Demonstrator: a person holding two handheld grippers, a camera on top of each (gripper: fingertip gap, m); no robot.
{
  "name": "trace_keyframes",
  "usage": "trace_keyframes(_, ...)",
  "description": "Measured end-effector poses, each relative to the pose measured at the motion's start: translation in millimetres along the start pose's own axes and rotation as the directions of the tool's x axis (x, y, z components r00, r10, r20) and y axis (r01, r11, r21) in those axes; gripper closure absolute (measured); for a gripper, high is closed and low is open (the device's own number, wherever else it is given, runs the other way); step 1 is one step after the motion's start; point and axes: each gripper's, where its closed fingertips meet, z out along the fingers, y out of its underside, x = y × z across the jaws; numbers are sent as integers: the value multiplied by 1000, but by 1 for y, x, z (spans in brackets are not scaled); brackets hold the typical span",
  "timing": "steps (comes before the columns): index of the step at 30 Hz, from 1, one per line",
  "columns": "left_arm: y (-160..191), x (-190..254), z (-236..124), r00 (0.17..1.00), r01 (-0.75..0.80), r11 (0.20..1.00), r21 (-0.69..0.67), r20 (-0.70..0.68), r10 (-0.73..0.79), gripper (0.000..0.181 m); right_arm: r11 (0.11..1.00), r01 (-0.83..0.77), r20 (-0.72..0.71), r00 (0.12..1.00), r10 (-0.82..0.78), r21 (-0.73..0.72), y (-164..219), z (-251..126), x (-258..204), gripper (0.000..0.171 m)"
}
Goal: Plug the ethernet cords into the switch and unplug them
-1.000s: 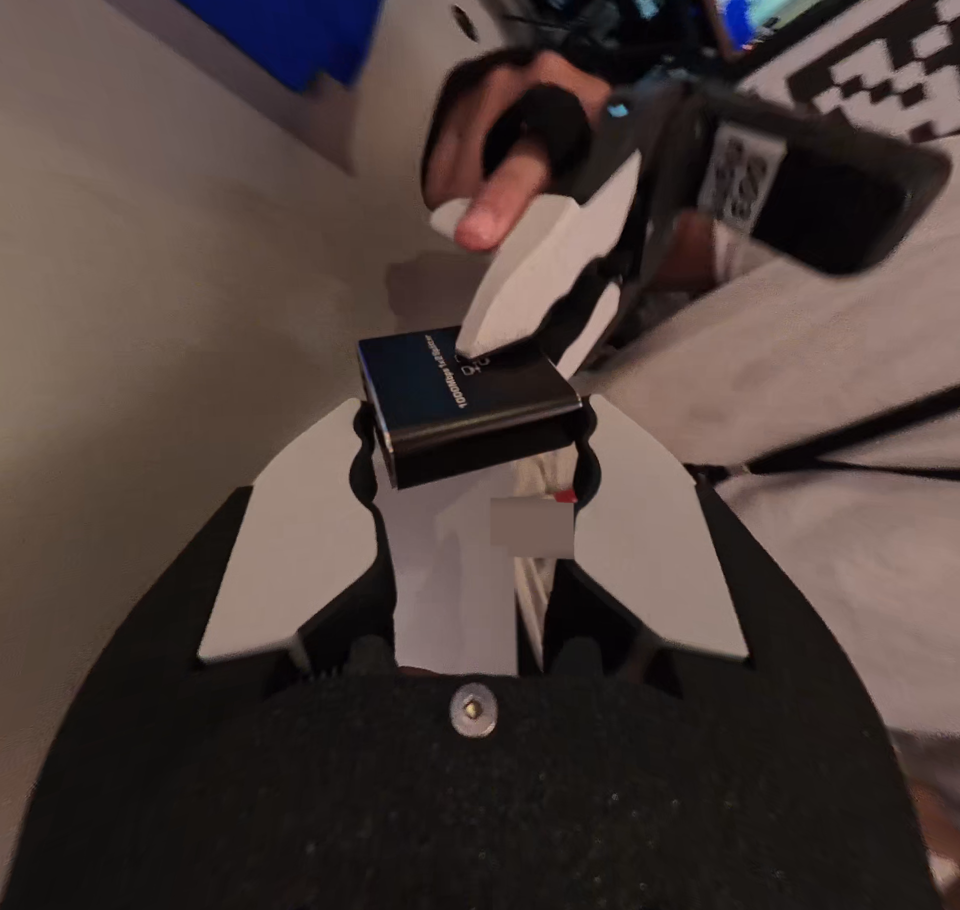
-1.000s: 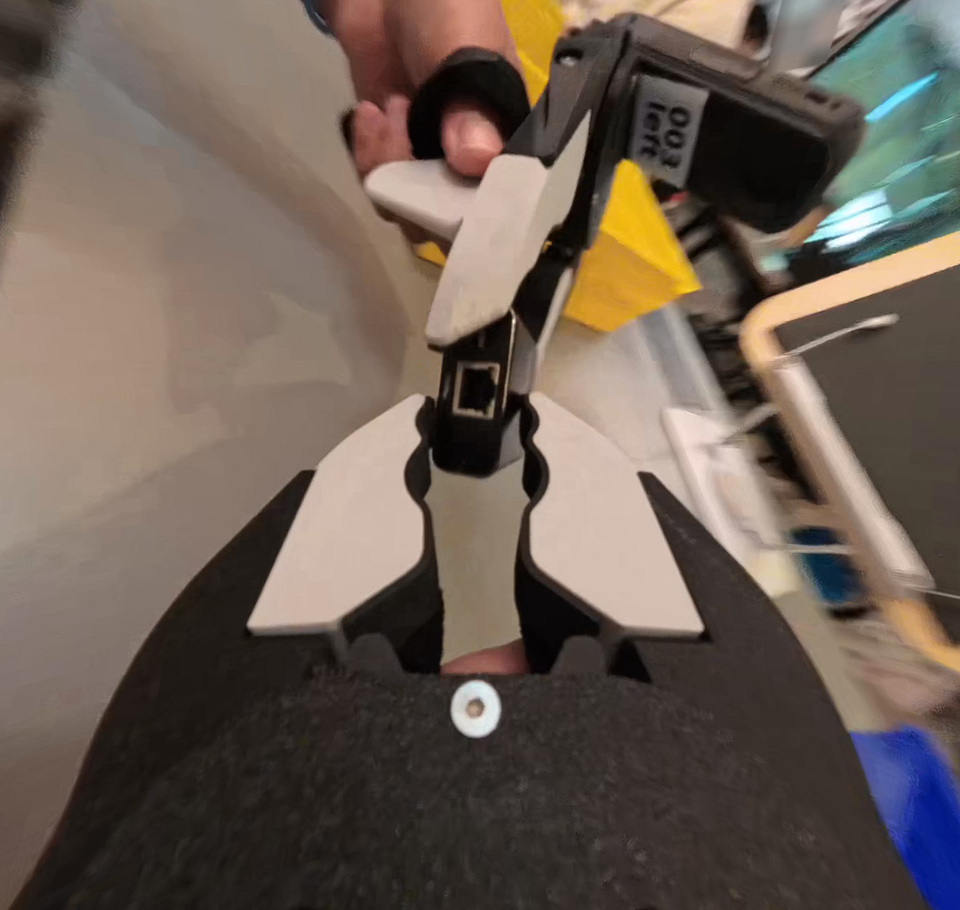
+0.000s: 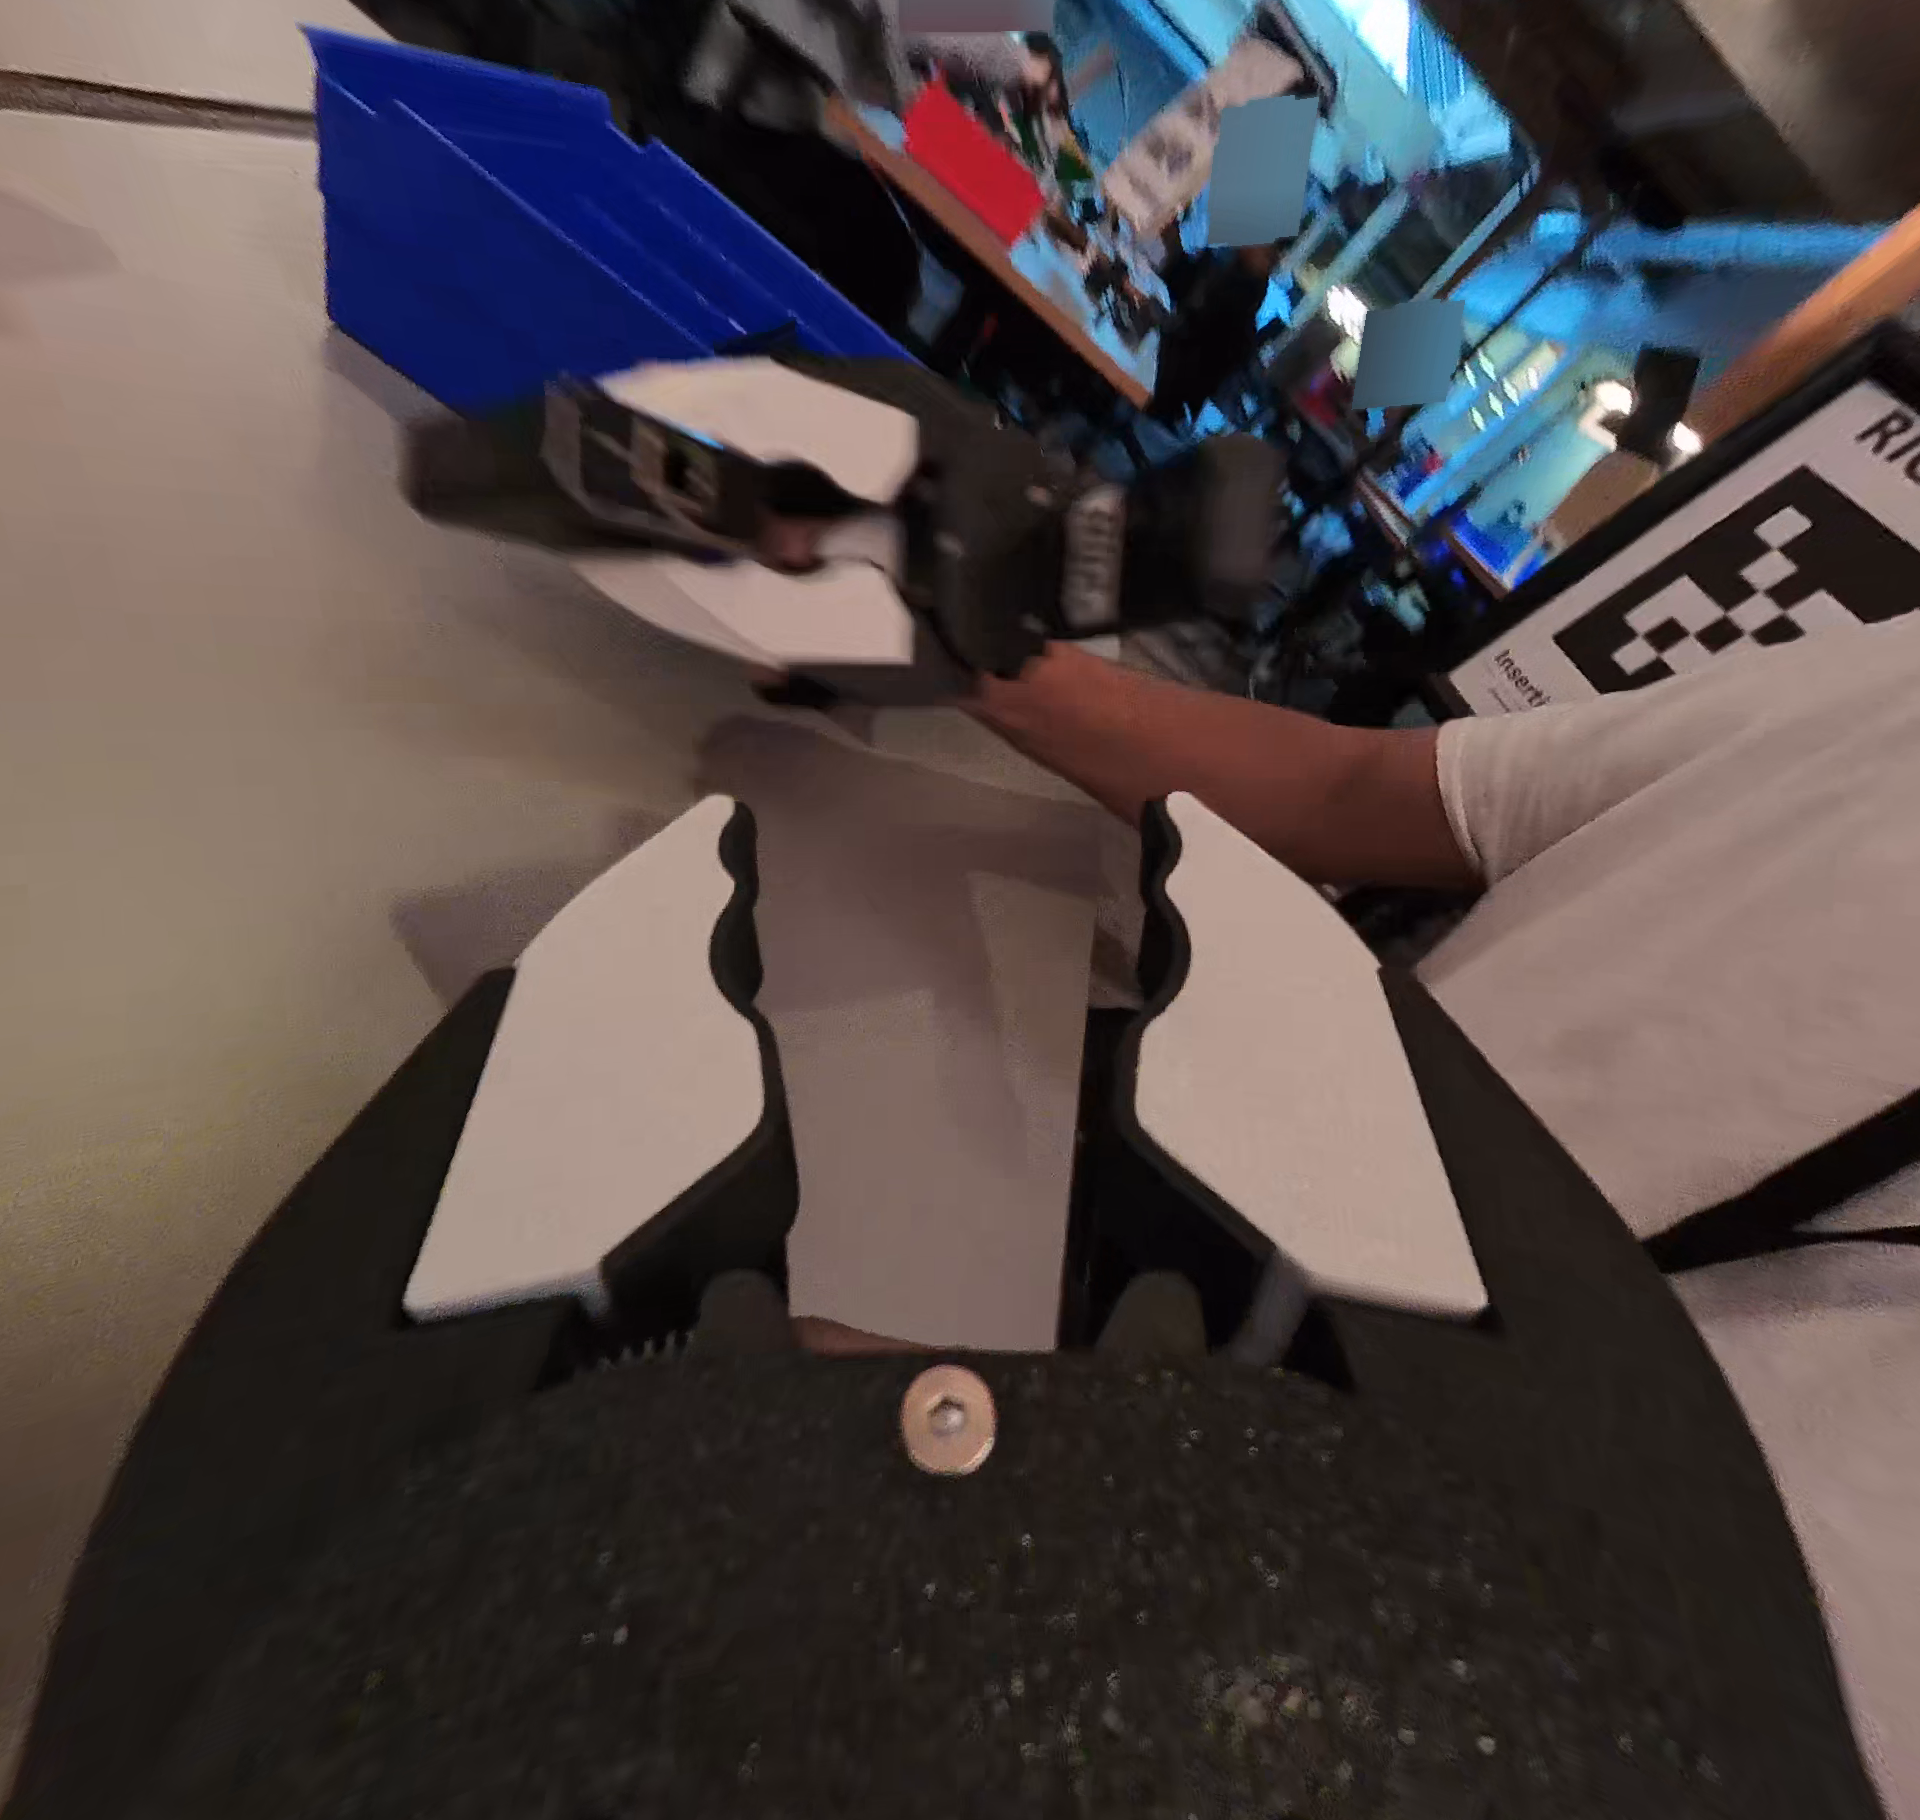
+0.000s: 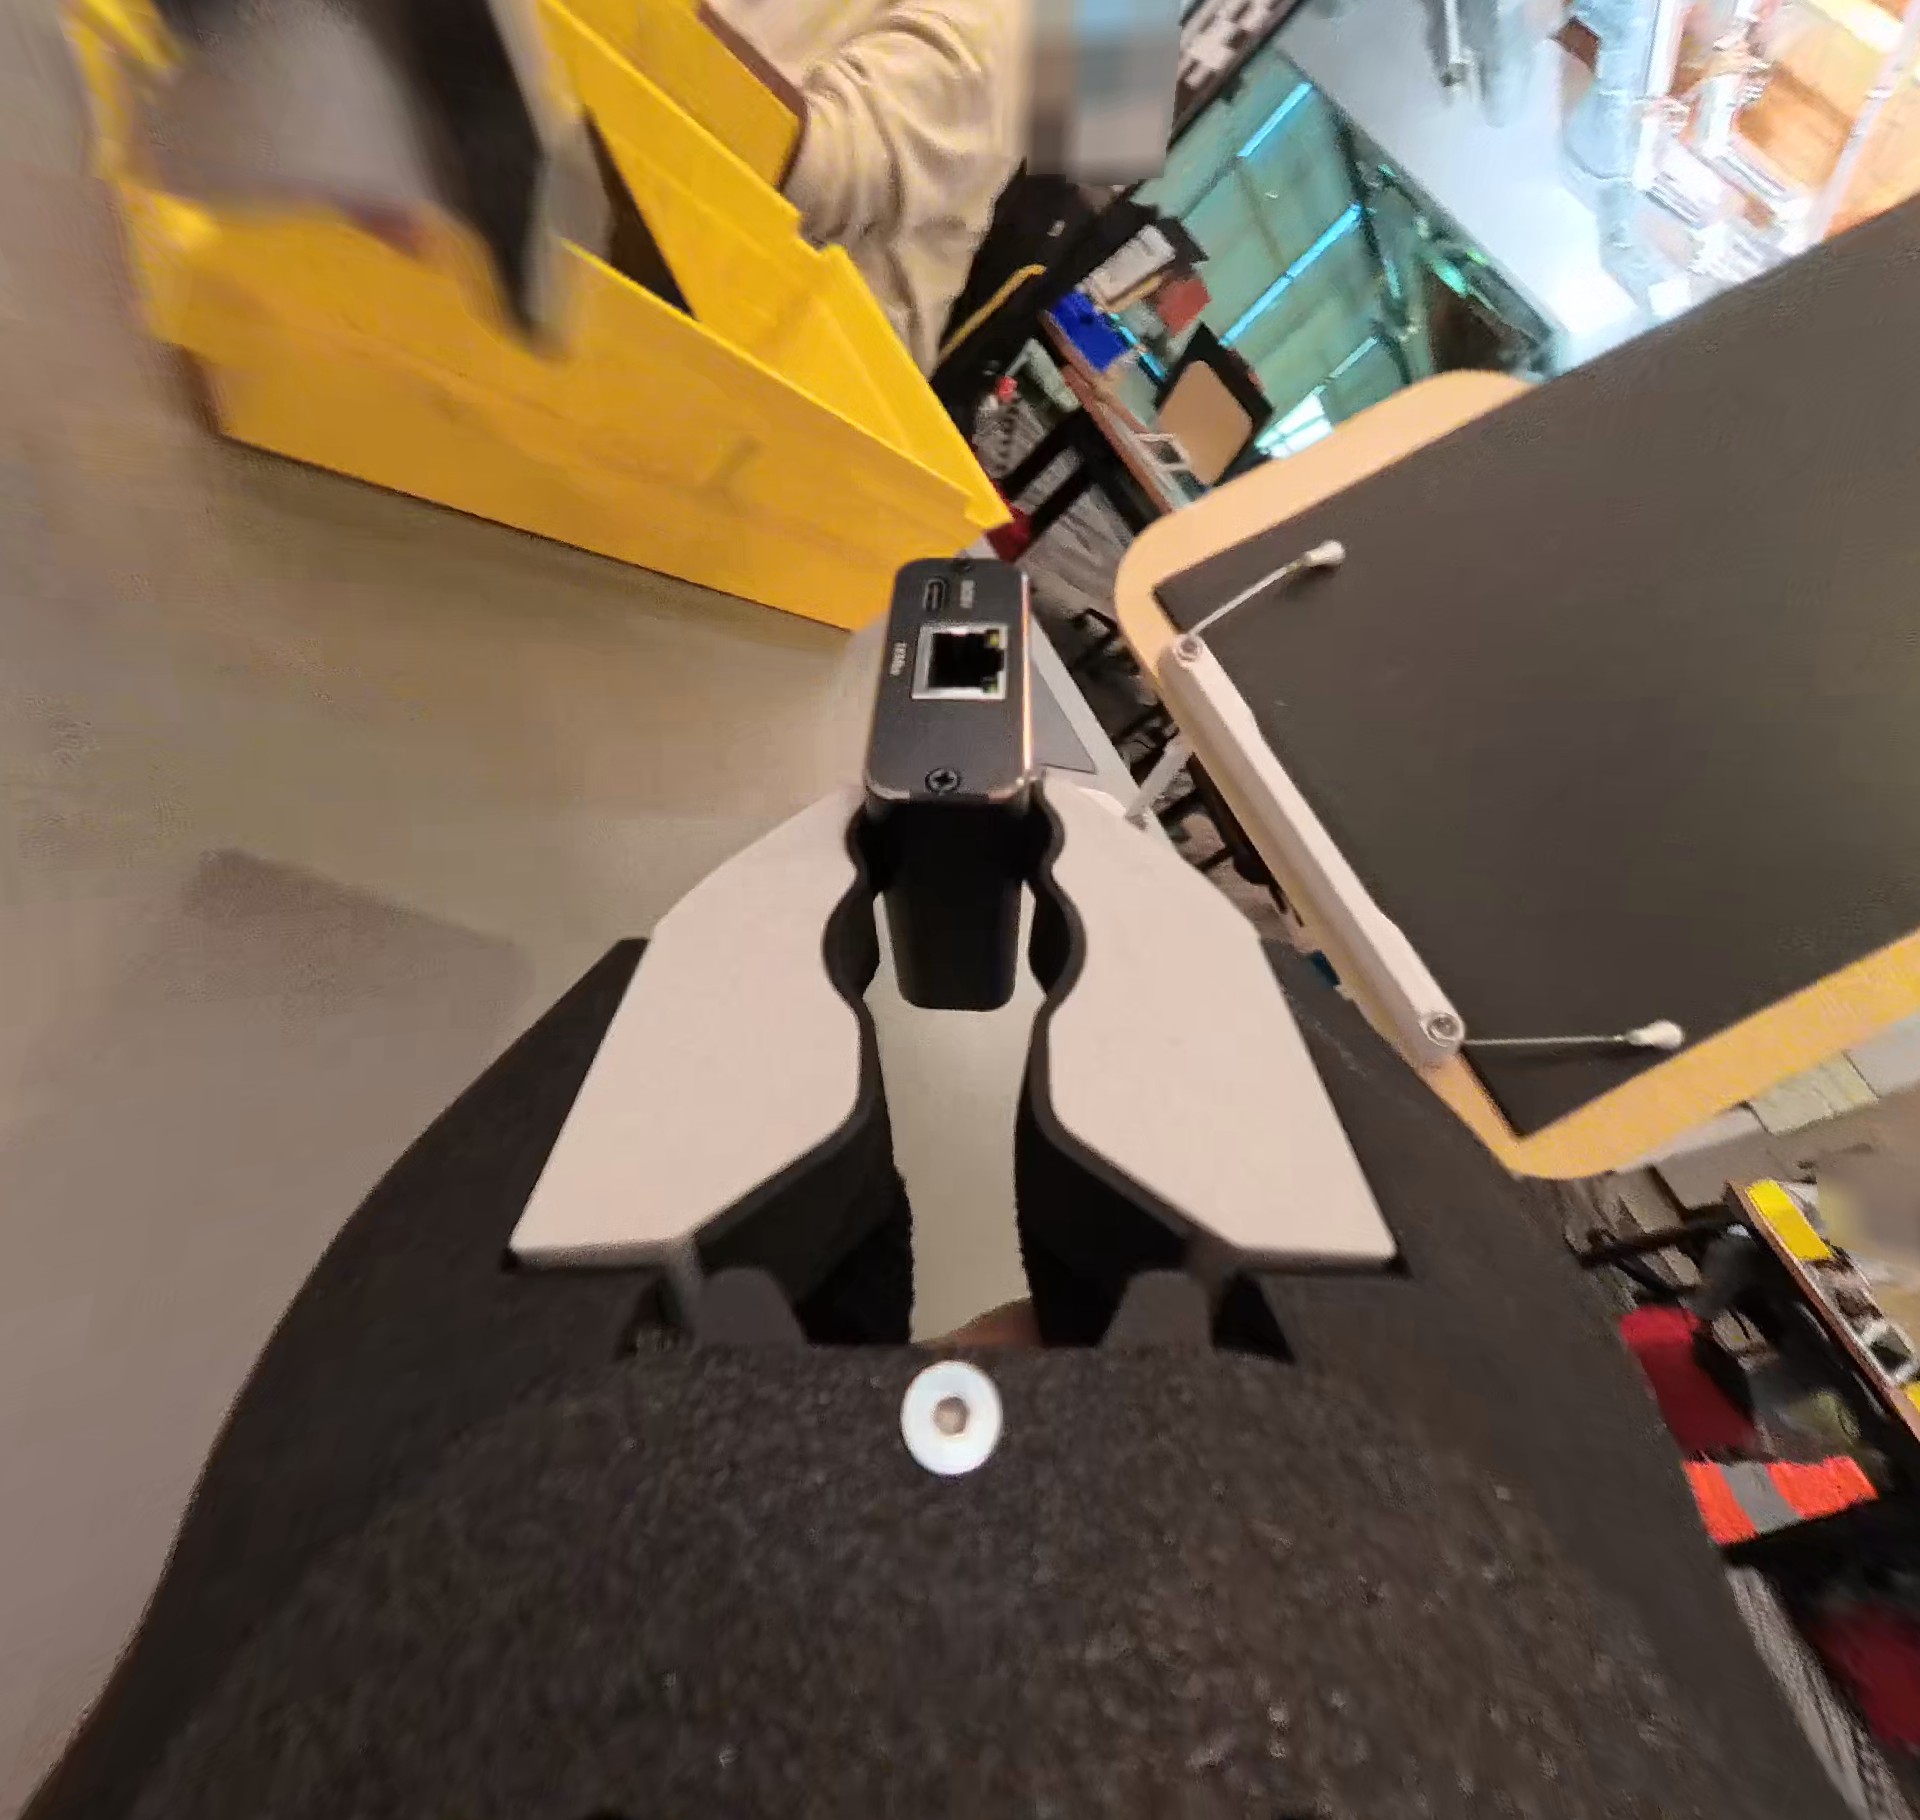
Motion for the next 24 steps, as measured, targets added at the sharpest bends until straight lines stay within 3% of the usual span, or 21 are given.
trace_keyframes(4, 70, 18, -26, 981, -18, 987, 157, 195, -13, 120, 994, 106, -96, 989, -109, -31, 32, 50, 6, 146)
trace_keyframes(9, 132, 13, -57, 853, -119, 990, 70, 518, 65, 123, 971, 238, -136, 961, -241, -36, 45, 73, -8, 147)
trace_keyframes(12, 134, 1, -76, 780, -165, 986, -20, 609, 143, 125, 965, 262, -114, 959, -259, 11, 37, 70, -17, 147)
trace_keyframes(15, 129, -10, -87, 770, -170, 985, -14, 622, 142, 134, 966, 257, -93, 962, -255, 8, 38, 70, -20, 147)
trace_keyframes(18, 130, -29, -103, 723, -153, 981, -121, 663, 195, 137, 967, 256, -92, 963, -255, 7, 39, 71, -20, 147)
trace_keyframes(24, 84, -54, -138, 729, -123, 936, -329, 610, 310, 138, 972, 236, -77, 969, -235, -5, 43, 72, -19, 147)
